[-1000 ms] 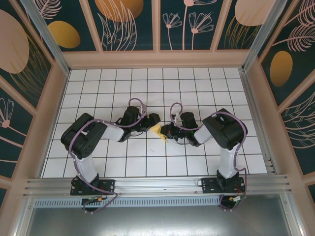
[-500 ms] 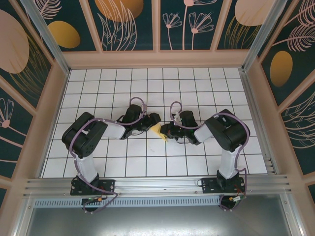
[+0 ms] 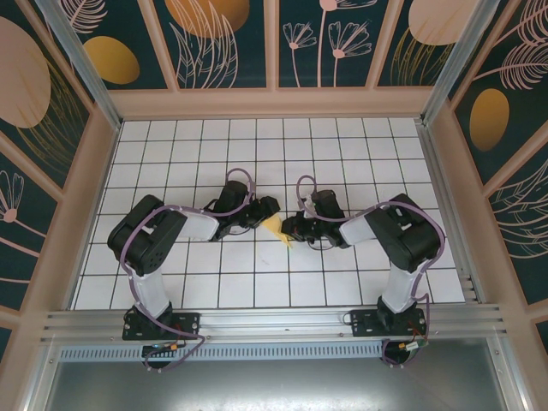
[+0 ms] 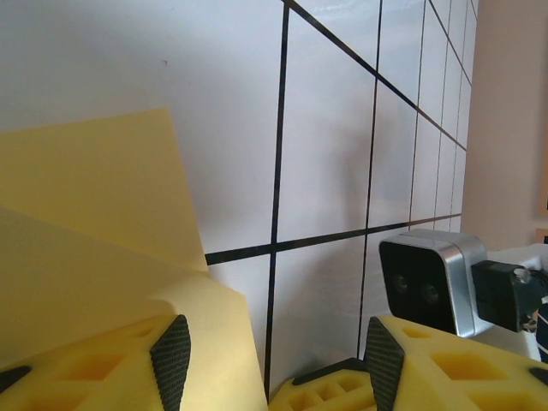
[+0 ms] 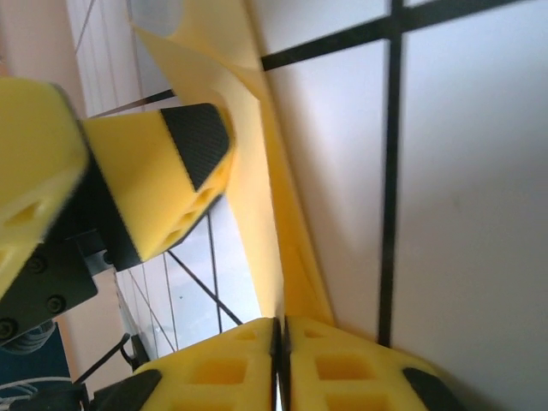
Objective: Fold a paper plane with a square sheet of paper (pick it up from the middle)
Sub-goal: Fold the wing for the fifth time at the center of the table.
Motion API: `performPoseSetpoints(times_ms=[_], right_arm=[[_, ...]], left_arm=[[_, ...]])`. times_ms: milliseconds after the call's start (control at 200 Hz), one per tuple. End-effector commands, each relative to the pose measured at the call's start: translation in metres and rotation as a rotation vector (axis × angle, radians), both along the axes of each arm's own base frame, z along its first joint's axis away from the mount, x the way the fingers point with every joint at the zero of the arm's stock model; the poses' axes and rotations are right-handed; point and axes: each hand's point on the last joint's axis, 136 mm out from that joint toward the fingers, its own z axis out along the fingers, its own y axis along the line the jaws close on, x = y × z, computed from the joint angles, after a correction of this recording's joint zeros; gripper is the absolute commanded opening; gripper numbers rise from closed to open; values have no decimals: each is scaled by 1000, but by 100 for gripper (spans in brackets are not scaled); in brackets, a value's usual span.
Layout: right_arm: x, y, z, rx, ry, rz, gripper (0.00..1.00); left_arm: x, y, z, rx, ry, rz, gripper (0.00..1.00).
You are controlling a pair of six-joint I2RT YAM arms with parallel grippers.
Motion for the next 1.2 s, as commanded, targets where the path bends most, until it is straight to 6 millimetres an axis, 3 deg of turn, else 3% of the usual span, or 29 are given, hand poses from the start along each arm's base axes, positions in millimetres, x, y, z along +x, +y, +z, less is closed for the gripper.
performPoseSetpoints(times_ms=[0, 65, 250, 460, 651, 926, 1071, 1196], right_arm=[[-7, -15, -15, -91, 37, -15, 7], [-9, -15, -17, -93, 49, -6, 4], [-13, -31, -35, -216, 97, -32, 10], [-13, -24, -10, -183, 41, 14, 14], [-19, -21, -11, -203, 44, 57, 18], [-27, -30, -32, -363, 65, 84, 16], [-34, -49, -54, -518, 86, 59, 12], [-36, -47, -55, -546, 70, 72, 12]], left_arm=[[-15, 31, -47, 171, 117, 47, 60], [-16, 31, -48, 175, 117, 44, 60], [-16, 33, -48, 185, 119, 48, 59], [-16, 33, -47, 187, 117, 47, 59], [-15, 32, -46, 187, 116, 42, 59], [-15, 31, -47, 188, 120, 38, 59], [-15, 32, -48, 190, 123, 39, 59], [-16, 32, -48, 194, 124, 36, 59]])
